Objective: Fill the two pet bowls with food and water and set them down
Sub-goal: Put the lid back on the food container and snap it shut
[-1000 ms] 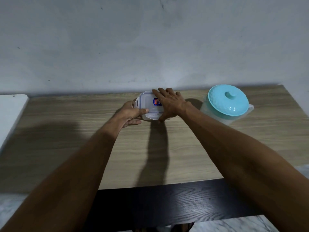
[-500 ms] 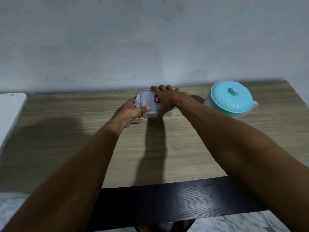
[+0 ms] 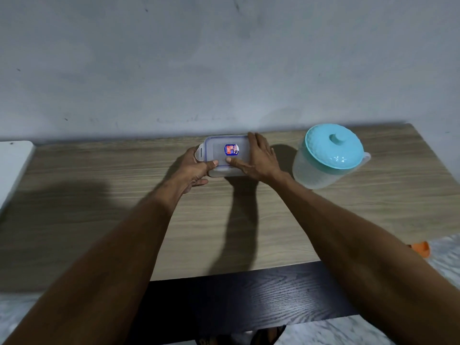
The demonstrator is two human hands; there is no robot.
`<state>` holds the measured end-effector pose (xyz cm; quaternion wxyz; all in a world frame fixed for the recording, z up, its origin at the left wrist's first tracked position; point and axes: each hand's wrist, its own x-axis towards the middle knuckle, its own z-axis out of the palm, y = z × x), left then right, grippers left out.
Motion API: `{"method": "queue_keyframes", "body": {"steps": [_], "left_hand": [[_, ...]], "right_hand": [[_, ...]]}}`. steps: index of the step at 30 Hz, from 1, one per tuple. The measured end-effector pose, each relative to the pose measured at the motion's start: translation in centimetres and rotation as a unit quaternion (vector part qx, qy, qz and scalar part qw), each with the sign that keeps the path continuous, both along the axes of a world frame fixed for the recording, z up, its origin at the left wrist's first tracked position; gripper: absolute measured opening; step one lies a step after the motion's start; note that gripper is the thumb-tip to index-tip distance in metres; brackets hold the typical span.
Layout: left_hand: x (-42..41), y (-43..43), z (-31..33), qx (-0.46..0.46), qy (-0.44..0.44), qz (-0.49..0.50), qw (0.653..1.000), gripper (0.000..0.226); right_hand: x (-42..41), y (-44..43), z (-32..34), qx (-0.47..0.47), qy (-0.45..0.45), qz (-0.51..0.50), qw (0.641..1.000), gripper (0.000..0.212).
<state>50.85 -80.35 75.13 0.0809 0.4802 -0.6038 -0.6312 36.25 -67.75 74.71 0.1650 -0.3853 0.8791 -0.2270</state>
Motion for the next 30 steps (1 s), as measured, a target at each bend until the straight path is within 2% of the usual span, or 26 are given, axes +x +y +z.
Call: {"method": "queue_keyframes", "body": {"steps": [6,8,11,19,23,30], "left_hand": [[0.1,0.7,0.1,-0.027,0.006,0.008,1.0,0.063],[0.1,1.0,0.2,-0.036,0.007,0.012,0.999,0.064],[0.0,1.2,0.2,-0.048,0.002,0.015,0.999,0.067],[-0.1,1.5,0.0,-0.06,0.009,0.025,0.998,0.069],[-0.1,2.0,-0.1,-0.059,0.037,0.037,0.997,0.063],[-0.6,2.4,-1.0,-0.06,0.059,0.059,0.995,0.044]], "right_hand": [[1.4,1.2,-2.2,-0.122,-0.154,-0.139,0.97,0.084],[1.8,1.0,-2.2,-0.159,-0.166,-0.155,0.961,0.068],[1.7,1.0,-2.2,-0.177,-0.17,-0.165,0.955,0.059],[1.3,0.8,-1.8,-0.151,-0.179,-0.185,0.954,0.057],[1.4,0.4,-2.3,-0.146,-0.217,-0.22,0.94,0.061],[1.8,0.5,-2.2,-0.166,-0.219,-0.23,0.934,0.058]]}}
